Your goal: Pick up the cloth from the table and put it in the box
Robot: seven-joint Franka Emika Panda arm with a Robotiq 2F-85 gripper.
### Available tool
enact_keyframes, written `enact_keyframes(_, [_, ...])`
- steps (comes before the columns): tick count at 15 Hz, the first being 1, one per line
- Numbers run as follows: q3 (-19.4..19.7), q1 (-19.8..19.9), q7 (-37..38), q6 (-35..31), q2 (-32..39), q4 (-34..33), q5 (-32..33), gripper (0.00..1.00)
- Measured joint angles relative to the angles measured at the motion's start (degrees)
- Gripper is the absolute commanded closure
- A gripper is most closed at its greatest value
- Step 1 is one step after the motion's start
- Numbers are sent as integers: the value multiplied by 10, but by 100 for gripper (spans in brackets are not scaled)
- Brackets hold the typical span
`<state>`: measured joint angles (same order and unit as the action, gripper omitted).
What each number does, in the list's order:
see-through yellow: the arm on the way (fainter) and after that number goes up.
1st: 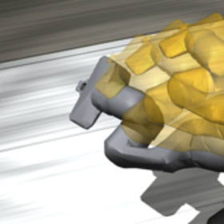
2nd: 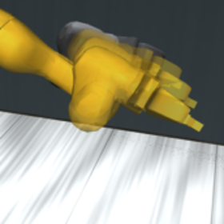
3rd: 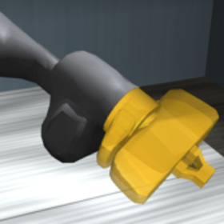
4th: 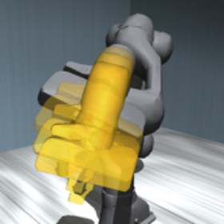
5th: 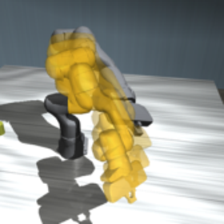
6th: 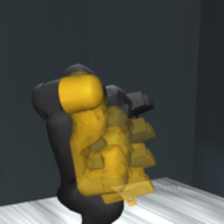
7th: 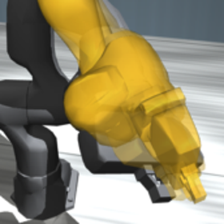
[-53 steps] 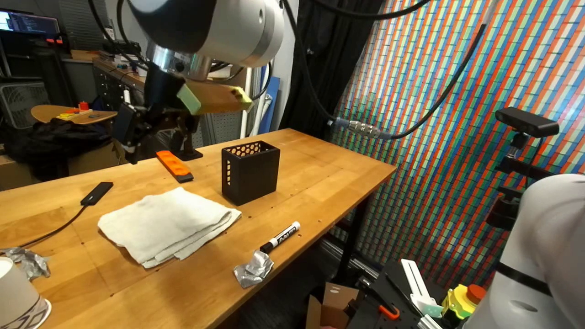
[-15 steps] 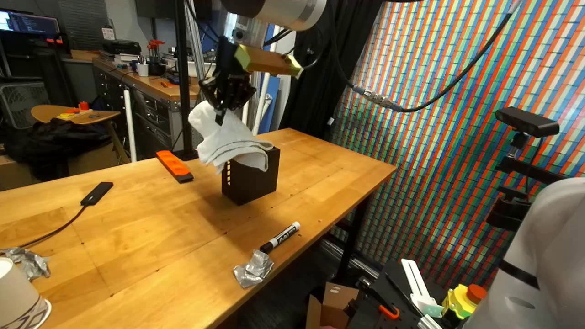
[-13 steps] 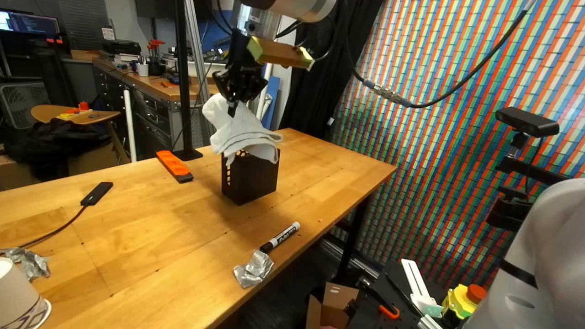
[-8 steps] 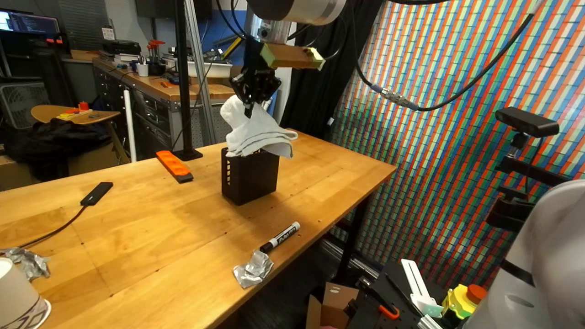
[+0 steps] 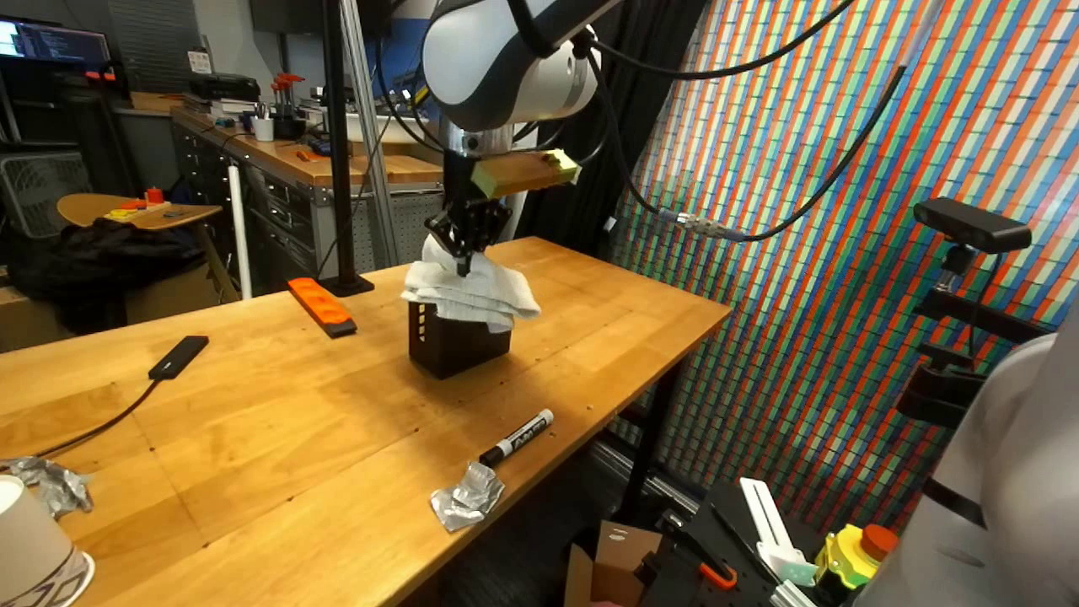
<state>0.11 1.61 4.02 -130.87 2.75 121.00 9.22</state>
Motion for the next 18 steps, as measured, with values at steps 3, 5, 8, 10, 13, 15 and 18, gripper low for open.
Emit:
enact_keyframes(3, [0,-3,0,0,18,-5,0,97])
enact_keyframes(5, [-1,-6,0,0,25,-5,0,97])
enact_keyframes(8, [-1,-11,-4,0,35,-6,0,97])
enact_keyframes(10, [-3,-13,-9,0,44,-5,-1,97])
enact_keyframes(13, [-3,-12,-30,2,55,-4,-20,97])
enact_keyframes(15, [-3,-9,-59,7,55,-4,-46,97])
enact_keyframes(18, [-3,-2,-103,18,55,-5,-86,62])
